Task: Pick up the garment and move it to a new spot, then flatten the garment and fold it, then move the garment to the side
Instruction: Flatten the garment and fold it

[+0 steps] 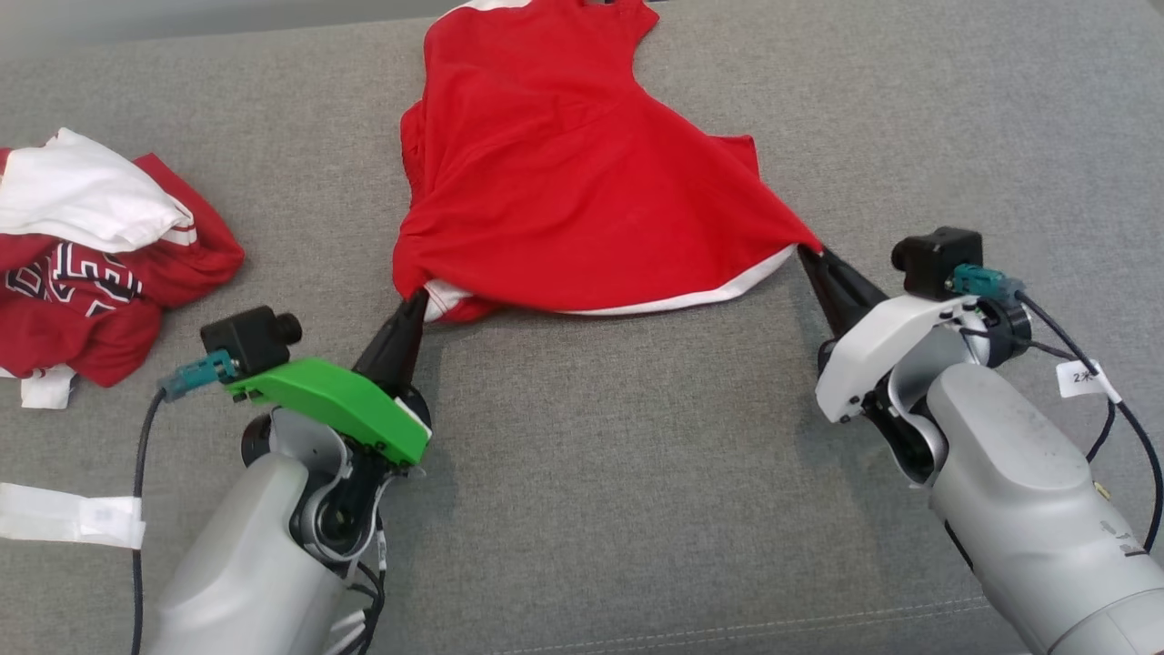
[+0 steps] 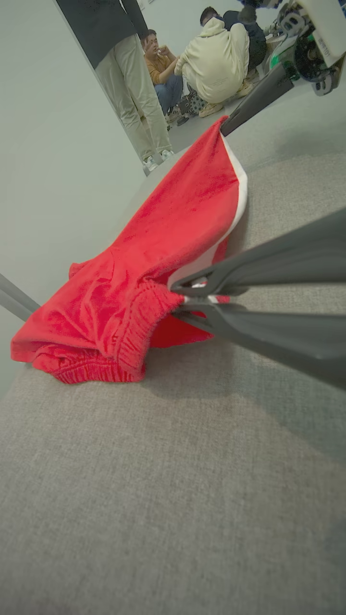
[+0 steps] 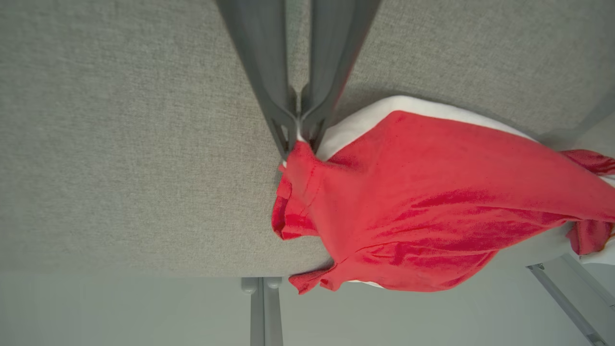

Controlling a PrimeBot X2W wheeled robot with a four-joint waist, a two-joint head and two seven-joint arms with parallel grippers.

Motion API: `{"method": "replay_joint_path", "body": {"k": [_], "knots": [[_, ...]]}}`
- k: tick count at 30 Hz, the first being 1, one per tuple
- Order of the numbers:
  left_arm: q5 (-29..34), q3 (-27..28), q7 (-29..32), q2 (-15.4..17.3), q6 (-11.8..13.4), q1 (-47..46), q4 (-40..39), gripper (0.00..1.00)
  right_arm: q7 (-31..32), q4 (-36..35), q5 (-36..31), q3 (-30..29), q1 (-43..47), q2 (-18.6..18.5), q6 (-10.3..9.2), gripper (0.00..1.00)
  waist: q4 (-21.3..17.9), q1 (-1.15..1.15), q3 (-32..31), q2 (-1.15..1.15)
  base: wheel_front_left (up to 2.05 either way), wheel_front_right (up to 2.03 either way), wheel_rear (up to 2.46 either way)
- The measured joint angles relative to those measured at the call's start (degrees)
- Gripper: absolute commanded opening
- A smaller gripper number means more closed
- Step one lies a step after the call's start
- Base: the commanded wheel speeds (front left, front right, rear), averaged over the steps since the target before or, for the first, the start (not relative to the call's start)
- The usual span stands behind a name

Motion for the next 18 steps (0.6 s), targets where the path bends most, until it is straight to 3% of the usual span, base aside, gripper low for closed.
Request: {"method": "replay_joint_path", "body": {"k": [8,18], "knots": [[1.83,-4.17,0.65,0.90,-0.80,1.61,0.63,0.00,-2.15,0.46,2.77,-0.71,2.48,1.00,0.73,0.00,-0.04,0.00,-0.83,0.00,0.00,0.00,0.00],[2.01,-2.74,-2.54,2.31,-1.33,5.28,-3.32,0.00,-3.52,-4.03,6.47,-3.30,7.43,-0.47,1.24,0.00,0.23,0.00,-4.18,0.00,0.00,0.00,0.00]]}}
